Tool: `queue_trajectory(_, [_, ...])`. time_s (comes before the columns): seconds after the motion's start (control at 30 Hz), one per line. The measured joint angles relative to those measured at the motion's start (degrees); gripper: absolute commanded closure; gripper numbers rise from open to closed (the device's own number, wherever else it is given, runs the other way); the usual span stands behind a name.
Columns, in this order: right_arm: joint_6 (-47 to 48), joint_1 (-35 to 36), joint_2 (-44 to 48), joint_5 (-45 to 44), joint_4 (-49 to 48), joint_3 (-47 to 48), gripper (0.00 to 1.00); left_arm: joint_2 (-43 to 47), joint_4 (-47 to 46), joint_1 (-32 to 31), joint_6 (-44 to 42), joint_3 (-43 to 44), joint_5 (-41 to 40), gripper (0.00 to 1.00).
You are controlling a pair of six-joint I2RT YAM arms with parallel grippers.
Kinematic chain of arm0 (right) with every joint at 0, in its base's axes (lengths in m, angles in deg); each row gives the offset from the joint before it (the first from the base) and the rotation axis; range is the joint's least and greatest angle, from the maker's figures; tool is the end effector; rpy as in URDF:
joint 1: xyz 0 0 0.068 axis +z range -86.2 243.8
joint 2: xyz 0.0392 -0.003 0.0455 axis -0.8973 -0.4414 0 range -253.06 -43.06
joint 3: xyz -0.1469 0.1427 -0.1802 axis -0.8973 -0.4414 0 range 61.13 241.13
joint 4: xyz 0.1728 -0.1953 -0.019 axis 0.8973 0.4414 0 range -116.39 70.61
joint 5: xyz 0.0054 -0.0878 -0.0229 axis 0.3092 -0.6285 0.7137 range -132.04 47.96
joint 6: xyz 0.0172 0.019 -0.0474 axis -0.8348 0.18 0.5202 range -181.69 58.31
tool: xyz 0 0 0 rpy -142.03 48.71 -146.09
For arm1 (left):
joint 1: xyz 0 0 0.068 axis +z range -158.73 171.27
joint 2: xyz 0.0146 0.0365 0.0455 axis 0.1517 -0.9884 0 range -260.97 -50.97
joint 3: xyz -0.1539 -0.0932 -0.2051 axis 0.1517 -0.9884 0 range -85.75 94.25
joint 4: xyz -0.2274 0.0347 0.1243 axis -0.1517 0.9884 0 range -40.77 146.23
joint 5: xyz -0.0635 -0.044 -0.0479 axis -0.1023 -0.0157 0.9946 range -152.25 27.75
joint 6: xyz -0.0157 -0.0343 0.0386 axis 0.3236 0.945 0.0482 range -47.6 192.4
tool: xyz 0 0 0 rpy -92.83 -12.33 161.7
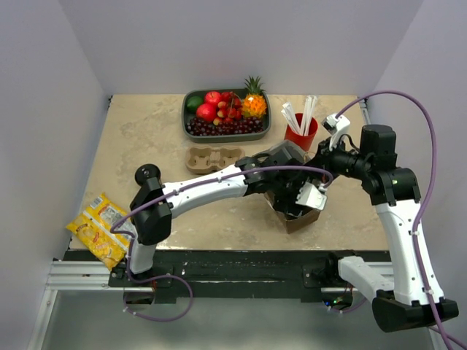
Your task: Pack the takeout coffee
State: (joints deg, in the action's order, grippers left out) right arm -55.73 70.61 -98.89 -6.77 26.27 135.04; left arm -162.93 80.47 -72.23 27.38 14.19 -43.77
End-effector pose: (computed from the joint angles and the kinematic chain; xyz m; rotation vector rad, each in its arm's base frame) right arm 0.1673 0.0406 0.4065 -0.5803 2.0427 0.6737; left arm 0.1904 -0.4071 0.2921 1.9892 1.2296 -0.5363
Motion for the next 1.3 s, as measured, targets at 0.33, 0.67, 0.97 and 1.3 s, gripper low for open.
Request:
queue_trajectory(0.33, [-1.84,0.00,0.02,-0.13,-1.31,-0.33,1.00,-0.52,6.62,0.79,-0.63,3.50,4.37,0.07])
queue_trajectory(0.67, [-1.79,0.02,-0.37,1.27,-2.86,-2.03,1.00,-0.55,8.52,1.70,-2.54,3.43,6.01,0.06])
queue_trajectory(0.97, [-0.98,0.31,-2.36,1.22,-3.43,-0.81,1.00,-0.70,10.88,2.43,-1.88,5.09,5.60,0.06])
queue_trajectory(1.3, [-1.07,0.28,-2.49,-4.57,-3.30,1.05,1.00,-1.49,9.73,1.73,2.56,6.60,1.03,0.07])
